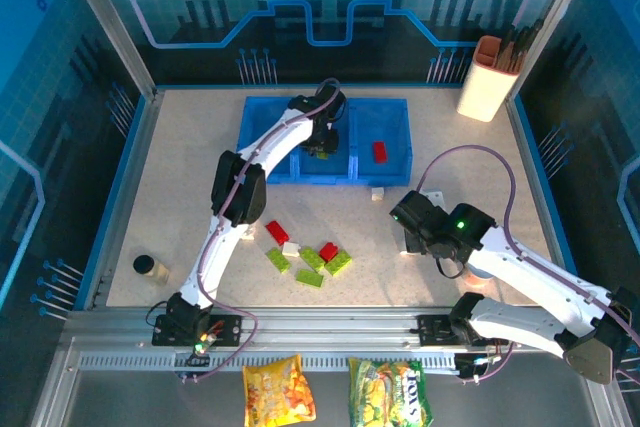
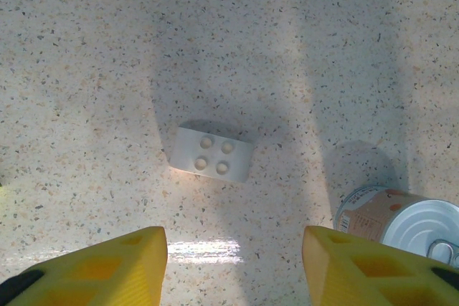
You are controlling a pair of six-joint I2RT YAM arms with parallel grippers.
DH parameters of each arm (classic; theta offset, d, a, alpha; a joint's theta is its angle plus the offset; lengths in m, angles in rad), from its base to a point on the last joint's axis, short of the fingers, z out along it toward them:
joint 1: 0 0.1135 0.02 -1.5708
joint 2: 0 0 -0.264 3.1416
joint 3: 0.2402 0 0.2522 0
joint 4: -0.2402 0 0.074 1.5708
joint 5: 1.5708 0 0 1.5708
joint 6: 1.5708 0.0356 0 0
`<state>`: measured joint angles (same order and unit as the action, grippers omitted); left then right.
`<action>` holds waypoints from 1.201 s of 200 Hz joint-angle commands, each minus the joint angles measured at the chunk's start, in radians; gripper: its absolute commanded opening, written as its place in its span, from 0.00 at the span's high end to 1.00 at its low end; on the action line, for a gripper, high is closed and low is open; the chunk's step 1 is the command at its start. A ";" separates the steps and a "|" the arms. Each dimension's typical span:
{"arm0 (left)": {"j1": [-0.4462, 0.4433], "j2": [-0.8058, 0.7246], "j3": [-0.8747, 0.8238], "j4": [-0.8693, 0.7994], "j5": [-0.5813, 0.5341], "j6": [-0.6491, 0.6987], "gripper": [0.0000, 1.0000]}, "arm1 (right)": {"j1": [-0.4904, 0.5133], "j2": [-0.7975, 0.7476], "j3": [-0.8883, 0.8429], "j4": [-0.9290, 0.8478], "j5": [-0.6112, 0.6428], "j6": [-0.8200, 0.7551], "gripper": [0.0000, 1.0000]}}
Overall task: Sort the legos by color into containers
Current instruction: Place the lego in the container, then pick up the lego from the middle-left of the table.
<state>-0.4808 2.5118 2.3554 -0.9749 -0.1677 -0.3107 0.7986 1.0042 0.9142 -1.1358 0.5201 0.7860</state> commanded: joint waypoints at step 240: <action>0.100 -0.992 -1.105 0.074 0.059 0.011 0.55 | 0.002 0.126 -0.072 0.199 -0.090 -0.020 0.46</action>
<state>-0.4103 1.5909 1.3457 -0.9024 -0.1432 -0.3065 0.7975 1.1202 0.8345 -0.9474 0.4431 0.7807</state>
